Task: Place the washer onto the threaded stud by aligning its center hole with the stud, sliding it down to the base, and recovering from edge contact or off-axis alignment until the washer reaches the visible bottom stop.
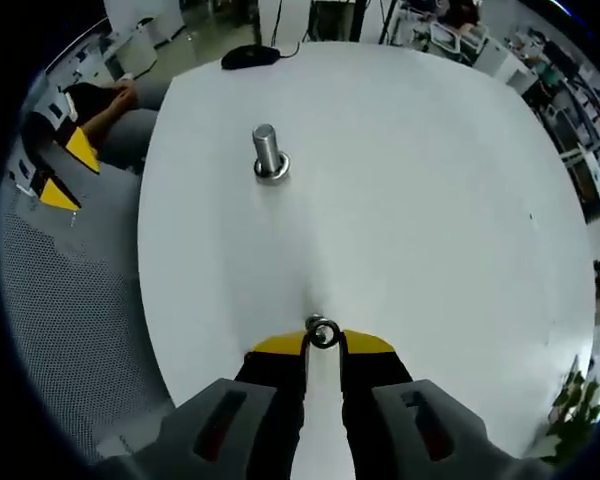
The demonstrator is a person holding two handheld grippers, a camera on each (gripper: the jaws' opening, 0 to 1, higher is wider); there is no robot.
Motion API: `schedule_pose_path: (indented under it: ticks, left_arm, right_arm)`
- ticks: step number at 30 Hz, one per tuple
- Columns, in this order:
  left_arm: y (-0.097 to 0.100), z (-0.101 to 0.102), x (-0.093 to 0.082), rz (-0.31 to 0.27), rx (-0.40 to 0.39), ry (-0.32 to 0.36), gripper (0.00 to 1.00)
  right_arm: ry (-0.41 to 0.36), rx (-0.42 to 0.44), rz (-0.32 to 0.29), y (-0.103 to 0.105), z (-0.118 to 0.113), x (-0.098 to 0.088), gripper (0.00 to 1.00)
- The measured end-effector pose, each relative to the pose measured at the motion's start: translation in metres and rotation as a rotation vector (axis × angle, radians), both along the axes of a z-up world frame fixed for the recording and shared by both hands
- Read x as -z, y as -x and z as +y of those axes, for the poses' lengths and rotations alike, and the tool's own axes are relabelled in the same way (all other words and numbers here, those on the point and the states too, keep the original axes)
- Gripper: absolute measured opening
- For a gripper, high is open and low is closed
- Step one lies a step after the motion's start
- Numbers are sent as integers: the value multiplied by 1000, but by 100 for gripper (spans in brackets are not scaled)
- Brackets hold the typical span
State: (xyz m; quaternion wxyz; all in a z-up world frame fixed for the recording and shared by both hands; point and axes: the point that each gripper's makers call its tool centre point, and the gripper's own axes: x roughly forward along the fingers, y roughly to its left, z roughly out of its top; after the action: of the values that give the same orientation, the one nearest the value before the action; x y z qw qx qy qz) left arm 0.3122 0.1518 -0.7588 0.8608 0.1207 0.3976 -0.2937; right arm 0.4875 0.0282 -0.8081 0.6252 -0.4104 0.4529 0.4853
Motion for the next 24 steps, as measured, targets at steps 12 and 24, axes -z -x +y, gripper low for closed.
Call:
schedule_pose_path:
  ticks: [12, 24]
  left_arm:
    - [0, 0, 1, 4, -3, -2, 17]
    - [1, 1, 3, 16, -6, -9, 17]
  right_arm:
    - [6, -16, 20, 7, -4, 4, 14]
    - [29, 3, 51, 7, -7, 34, 14]
